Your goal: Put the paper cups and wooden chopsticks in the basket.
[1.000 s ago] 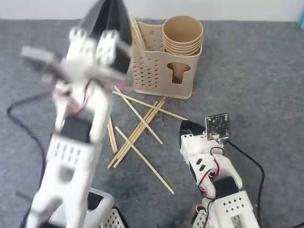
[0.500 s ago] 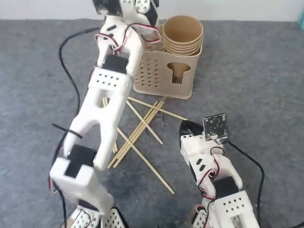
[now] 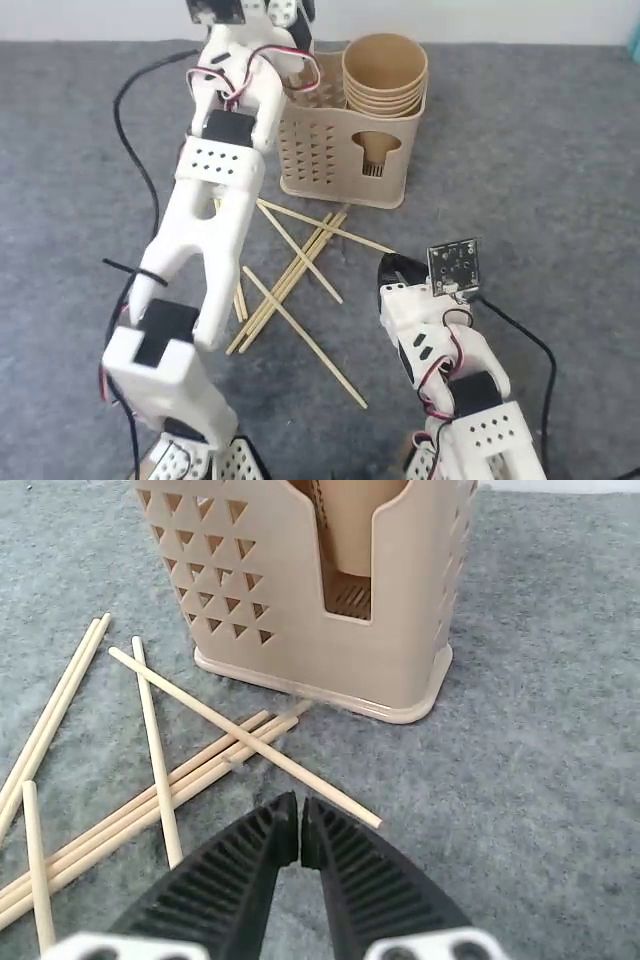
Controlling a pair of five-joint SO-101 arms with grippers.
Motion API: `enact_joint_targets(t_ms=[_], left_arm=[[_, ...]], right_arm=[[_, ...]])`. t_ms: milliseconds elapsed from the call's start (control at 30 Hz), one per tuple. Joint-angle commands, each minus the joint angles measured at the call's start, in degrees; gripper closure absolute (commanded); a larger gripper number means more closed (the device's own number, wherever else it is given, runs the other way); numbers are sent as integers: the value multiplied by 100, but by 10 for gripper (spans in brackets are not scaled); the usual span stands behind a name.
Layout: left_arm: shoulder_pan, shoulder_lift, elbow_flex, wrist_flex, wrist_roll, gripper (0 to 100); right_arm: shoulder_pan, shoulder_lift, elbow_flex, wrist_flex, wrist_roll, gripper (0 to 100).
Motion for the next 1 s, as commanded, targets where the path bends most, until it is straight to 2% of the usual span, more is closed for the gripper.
enact_joint_targets(t_ms=[0, 133, 333, 500, 600, 700, 833, 967], left_arm=[[18, -1187, -312, 1758, -35, 769], [-35, -1881, -312, 2945, -18, 719], [-308, -2787, -312, 5090, 0, 741], [-923, -3112, -224, 6980, 9, 780], [-1248, -3059, 409, 7587, 9, 816], [-1538, -3042, 1534, 7279, -9, 849], [-1723, -3086, 3310, 5873, -35, 863], [-1582, -3033, 4796, 4510, -35, 863]], right_arm=[[75, -127, -53, -154, 114, 972], [75, -127, -53, -154, 114, 972], [75, -127, -53, -154, 114, 972], [75, -127, -44, -136, 114, 972], [75, -127, -44, -136, 114, 972], [75, -127, -44, -127, 105, 972], [66, -127, -44, -119, 105, 972], [66, -127, -44, -110, 97, 972]])
